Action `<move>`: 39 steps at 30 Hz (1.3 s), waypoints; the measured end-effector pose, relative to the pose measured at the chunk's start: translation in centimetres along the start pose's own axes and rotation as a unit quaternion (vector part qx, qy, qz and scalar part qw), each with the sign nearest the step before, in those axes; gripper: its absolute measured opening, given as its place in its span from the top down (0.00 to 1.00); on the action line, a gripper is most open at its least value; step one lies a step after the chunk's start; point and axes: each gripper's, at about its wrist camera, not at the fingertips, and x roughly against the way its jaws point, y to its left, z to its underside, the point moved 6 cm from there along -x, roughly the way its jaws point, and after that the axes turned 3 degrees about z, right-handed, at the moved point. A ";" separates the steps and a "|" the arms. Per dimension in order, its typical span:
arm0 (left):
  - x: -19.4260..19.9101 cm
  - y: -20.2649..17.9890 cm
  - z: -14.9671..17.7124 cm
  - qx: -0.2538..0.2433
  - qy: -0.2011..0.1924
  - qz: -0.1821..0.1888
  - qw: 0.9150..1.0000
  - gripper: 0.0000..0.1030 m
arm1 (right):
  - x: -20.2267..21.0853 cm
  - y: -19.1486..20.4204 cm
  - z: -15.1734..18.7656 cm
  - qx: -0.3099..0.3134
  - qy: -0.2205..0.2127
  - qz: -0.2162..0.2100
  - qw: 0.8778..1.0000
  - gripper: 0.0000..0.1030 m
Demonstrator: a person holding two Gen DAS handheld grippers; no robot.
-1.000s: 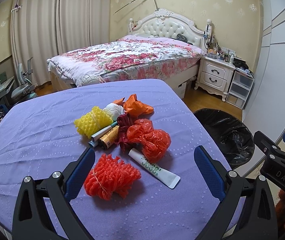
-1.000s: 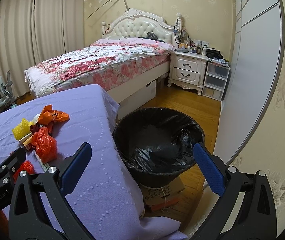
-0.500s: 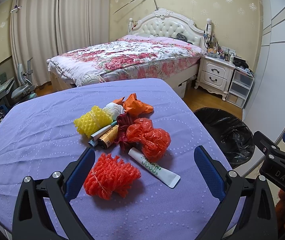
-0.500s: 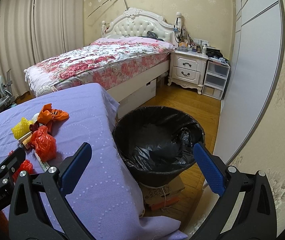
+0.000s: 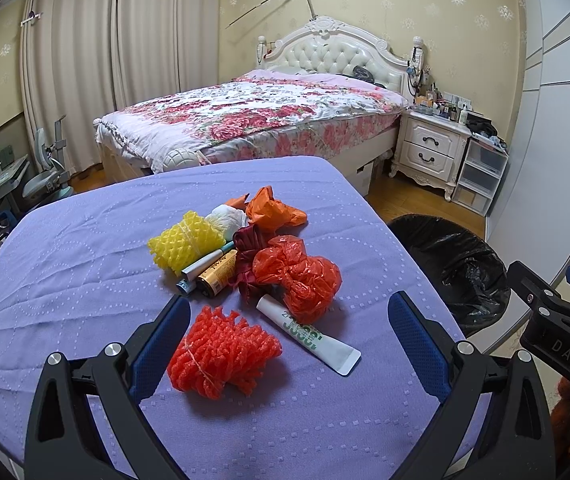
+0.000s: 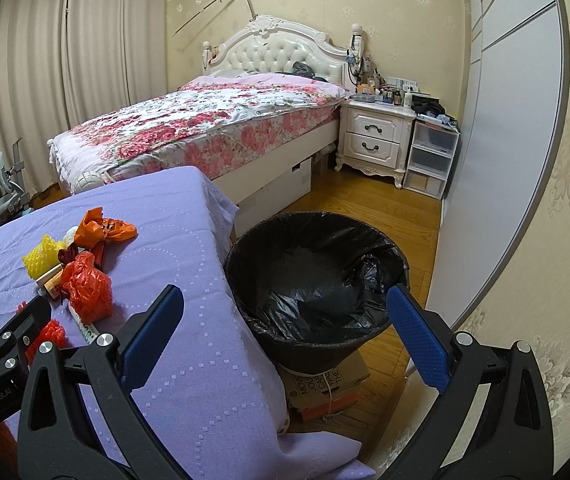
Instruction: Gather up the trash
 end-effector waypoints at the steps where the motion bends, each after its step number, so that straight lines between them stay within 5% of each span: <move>1: 0.0 0.0 -0.1 0.000 0.000 0.000 1.000 0.06 | 0.0 0.0 0.1 0.000 0.000 0.000 1.000 0.04; 23: 0.8 4.0 0.6 0.001 0.010 -0.025 1.000 0.07 | -0.7 1.3 0.7 0.002 0.027 -0.020 0.999 0.05; 28: 0.6 6.0 1.7 0.011 0.030 -0.034 0.999 0.07 | -1.6 2.8 1.6 0.017 0.049 -0.036 0.998 0.21; 39: -1.3 5.1 2.8 -0.010 0.059 -0.022 0.998 0.07 | -2.8 3.7 2.7 0.017 0.067 -0.046 0.997 0.21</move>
